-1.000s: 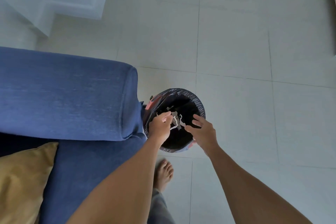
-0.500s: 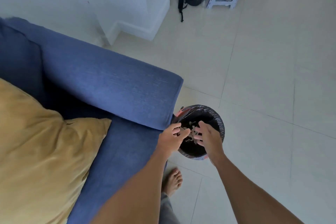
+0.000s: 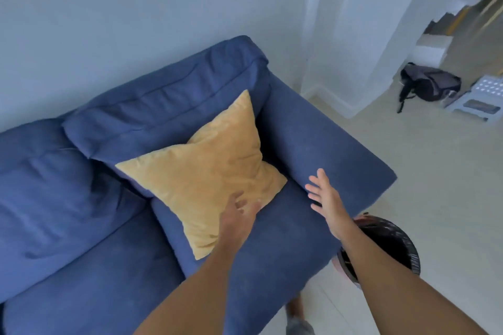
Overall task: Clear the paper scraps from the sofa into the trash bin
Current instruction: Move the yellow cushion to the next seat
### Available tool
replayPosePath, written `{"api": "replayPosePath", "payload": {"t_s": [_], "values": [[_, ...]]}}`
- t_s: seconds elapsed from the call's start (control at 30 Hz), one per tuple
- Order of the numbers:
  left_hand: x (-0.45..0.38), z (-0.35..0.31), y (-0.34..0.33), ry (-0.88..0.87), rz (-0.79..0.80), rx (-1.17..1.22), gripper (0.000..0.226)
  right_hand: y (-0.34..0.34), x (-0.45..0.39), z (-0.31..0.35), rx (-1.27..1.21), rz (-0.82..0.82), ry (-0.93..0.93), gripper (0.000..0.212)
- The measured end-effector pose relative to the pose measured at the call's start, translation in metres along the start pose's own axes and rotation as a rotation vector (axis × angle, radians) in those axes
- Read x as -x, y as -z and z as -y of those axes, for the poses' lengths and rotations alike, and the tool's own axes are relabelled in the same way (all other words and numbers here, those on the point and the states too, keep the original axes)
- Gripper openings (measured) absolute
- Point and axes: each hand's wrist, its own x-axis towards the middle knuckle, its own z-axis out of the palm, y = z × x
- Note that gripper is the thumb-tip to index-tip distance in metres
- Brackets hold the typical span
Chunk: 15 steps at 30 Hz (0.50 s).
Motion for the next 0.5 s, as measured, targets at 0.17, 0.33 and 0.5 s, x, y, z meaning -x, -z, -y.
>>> {"api": "replayPosePath", "payload": {"t_s": [0.17,0.33,0.5], "values": [[-0.005,0.022,0.081,0.069,-0.421,0.138,0.041,-0.062,-0.041,0.044,0.202,0.211,0.030,0.076],[-0.042,0.059,0.117,0.239,-0.475,0.214,0.108,-0.091,-0.103,0.059,0.320,0.311,0.004,0.069],[-0.084,0.081,0.122,0.251,-0.426,0.290,0.131,-0.114,-0.160,0.057,0.352,0.366,-0.040,0.064]]}}
